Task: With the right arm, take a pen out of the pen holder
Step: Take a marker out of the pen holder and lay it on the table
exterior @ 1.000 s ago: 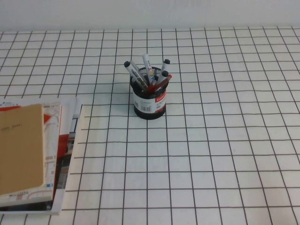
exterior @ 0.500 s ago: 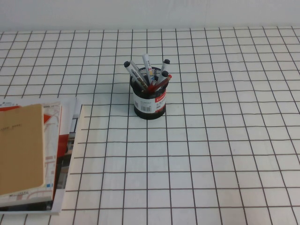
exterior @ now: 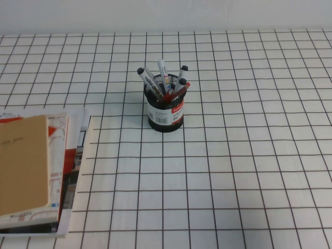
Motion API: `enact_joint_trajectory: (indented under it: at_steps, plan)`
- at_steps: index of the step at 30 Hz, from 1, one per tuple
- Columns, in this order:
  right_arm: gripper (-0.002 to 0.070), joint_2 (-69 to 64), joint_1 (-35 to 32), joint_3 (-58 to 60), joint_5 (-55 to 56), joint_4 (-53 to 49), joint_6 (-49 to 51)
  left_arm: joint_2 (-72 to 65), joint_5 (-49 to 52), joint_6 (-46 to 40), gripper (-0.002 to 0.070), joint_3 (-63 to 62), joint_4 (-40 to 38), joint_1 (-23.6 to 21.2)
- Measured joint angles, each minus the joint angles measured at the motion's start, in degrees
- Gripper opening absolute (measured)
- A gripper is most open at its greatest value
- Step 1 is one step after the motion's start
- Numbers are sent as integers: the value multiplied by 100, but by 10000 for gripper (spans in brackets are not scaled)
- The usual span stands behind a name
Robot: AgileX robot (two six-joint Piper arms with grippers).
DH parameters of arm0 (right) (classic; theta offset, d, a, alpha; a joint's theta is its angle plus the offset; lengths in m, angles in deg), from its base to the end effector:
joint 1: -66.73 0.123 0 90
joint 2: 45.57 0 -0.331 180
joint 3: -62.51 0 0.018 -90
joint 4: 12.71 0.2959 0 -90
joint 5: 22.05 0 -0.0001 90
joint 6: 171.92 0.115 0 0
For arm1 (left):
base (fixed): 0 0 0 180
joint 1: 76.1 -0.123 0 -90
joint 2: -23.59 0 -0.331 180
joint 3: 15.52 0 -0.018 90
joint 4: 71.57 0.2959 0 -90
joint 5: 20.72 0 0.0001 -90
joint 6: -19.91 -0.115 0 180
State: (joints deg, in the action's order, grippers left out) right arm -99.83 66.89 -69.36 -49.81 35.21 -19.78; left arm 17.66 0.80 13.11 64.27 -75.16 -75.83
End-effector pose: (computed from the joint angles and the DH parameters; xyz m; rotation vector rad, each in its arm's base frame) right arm 0.1911 0.0404 0.2888 0.0945 2.1343 0.5471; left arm 0.0743 -0.0030 0.1631 0.0767 1.8694 0.0169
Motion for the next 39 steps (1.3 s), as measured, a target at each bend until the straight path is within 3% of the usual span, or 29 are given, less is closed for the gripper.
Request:
enact_joint_trajectory:
  at_steps: [3,9,14,18,23,28,32,39]
  plan:
    - [-16,-443,410,-152,388,228,-328,0,0,0,-4,0,0,0]
    - [-16,-1247,2261,-494,1874,-41,-273,0,0,0,-4,0,0,0]
    - [-11,-1890,3575,-562,3701,-750,302,0,0,0,-4,0,0,0]
    - [42,-2472,4222,-562,4995,-1502,1008,0,0,0,-4,0,0,0]
    - [197,-3303,4461,-562,6672,-2700,2083,0,0,0,-4,0,0,0]
    - [335,-4189,4472,-571,8060,-3253,2786,0,0,0,-4,0,0,0]
    - [359,-4865,4472,-597,9050,-3563,3160,0,0,0,-4,0,0,0]
    - [362,-5714,4472,-1031,9212,-3638,3377,0,0,0,-4,0,0,0]
